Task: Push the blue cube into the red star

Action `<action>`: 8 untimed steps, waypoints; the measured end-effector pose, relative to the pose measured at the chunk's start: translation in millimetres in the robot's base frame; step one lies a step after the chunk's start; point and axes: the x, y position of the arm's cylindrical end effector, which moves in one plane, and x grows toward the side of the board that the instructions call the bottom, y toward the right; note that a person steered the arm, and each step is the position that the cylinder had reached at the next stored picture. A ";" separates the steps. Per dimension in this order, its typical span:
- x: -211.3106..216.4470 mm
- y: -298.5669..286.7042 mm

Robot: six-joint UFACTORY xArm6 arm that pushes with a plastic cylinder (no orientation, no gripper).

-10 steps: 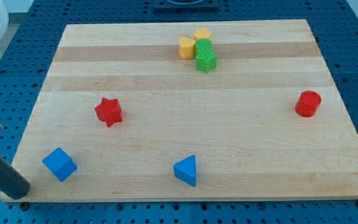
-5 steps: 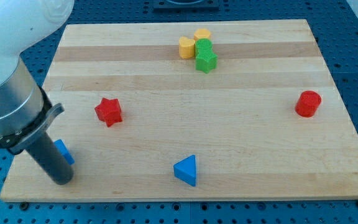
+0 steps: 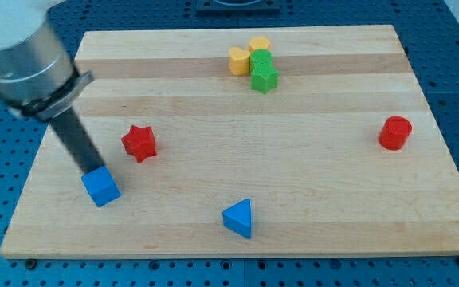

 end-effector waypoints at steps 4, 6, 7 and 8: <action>23.0 -66.2; 104.0 -59.2; 112.9 -28.9; 71.6 -27.5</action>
